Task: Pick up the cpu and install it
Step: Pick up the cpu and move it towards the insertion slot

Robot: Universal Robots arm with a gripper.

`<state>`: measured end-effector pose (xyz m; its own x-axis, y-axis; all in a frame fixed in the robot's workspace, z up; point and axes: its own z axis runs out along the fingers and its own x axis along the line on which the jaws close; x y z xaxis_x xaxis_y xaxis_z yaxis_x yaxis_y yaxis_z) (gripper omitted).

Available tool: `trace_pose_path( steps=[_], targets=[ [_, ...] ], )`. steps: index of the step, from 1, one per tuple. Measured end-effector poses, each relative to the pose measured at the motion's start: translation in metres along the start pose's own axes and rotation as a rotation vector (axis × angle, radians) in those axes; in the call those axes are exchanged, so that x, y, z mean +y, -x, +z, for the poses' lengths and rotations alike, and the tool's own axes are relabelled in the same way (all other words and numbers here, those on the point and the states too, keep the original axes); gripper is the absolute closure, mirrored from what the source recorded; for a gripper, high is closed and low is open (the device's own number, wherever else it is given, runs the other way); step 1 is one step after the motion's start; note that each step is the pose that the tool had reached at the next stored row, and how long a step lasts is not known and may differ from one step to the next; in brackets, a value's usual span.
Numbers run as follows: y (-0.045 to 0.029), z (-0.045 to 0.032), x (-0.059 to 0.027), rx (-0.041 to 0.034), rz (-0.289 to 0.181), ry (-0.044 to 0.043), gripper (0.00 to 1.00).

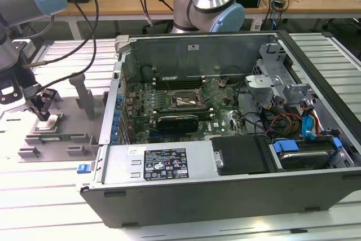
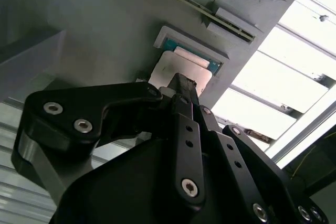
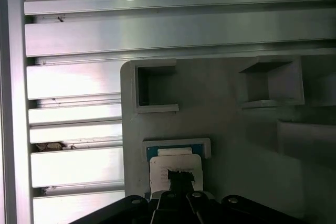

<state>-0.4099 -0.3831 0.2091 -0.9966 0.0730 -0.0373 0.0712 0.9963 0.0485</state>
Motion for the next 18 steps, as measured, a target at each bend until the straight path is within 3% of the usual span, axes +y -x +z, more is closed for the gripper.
trace_pose_path(
  steps=[3,4,6,7,8,10,12,13,18],
  targets=[
    [0.0000,0.0001,0.0000,-0.0001,0.000,0.0001,0.89],
    [0.0000,0.0001,0.0000,0.0000,-0.001,0.0001,0.76],
    [0.0000,0.0001,0.0000,0.0000,-0.001,0.0001,0.64],
    [0.0000,0.0001,0.0000,0.0000,-0.001,0.0001,0.52],
    [0.0000,0.0001,0.0000,0.0000,-0.001,0.0001,0.52],
    [0.0000,0.0002,0.0000,-0.0001,-0.001,0.0001,0.40],
    [0.0000,0.0001,0.0000,0.0000,-0.001,0.0001,0.40],
    [0.0000,0.0002,0.0000,0.0000,-0.001,0.0001,0.34],
    [-0.0002,0.0065,-0.0003,-0.0001,-0.002,0.0002,0.34]
  ],
)
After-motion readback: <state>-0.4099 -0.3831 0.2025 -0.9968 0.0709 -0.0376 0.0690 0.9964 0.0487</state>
